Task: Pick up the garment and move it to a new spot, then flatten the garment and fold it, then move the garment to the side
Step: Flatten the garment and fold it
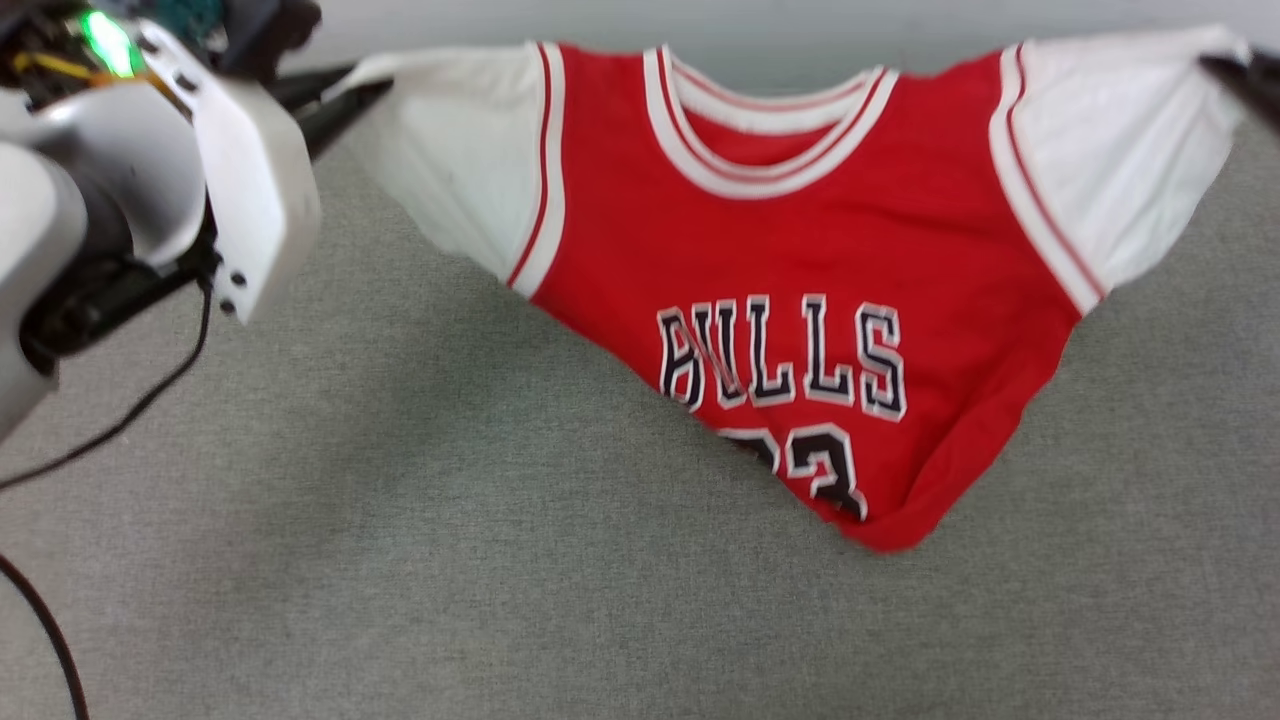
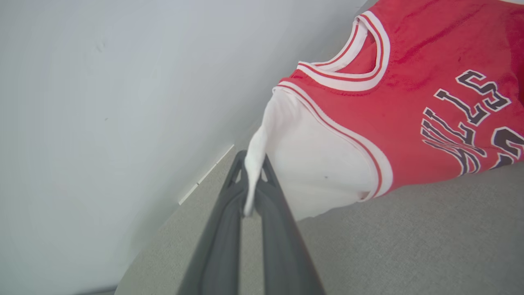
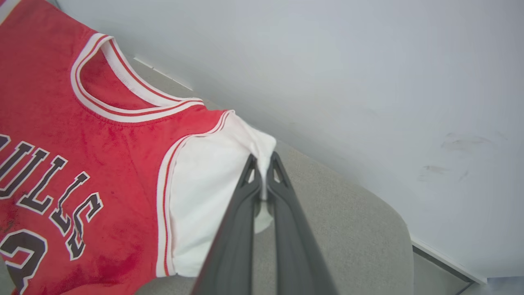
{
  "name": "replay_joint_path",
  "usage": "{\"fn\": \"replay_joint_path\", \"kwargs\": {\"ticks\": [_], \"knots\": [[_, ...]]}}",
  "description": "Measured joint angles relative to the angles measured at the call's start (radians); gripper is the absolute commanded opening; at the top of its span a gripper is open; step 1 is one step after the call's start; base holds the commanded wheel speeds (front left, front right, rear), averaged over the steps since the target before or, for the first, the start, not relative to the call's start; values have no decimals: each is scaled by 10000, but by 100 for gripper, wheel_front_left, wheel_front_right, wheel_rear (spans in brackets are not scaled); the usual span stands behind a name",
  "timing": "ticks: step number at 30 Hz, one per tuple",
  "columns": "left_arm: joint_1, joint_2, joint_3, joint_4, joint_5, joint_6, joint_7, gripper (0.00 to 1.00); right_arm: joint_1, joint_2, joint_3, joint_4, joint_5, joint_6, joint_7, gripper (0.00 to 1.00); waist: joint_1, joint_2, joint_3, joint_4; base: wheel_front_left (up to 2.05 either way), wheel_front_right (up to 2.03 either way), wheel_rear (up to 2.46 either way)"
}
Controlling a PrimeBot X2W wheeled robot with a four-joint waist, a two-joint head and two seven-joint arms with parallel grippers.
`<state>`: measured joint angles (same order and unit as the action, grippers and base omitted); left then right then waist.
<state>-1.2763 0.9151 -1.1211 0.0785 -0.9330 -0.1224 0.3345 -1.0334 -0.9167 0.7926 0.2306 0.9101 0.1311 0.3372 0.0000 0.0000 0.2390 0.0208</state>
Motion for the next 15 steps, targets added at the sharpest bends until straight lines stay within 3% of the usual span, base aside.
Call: {"fn": "replay_joint_path", "kwargs": {"ticks": [7,15], "knots": [[-1407,-616,516,430,372,-4,-138,0,-1701,472,-548,288,-988,0,-238,0,0,0,364,71,0,0,0],[-4102,-1743,1208,2483,1241,-23,-884,0,-5386,2113,-782,2188,-2901,2,-608,0,1,0,1627,110,0,0,0]]}}
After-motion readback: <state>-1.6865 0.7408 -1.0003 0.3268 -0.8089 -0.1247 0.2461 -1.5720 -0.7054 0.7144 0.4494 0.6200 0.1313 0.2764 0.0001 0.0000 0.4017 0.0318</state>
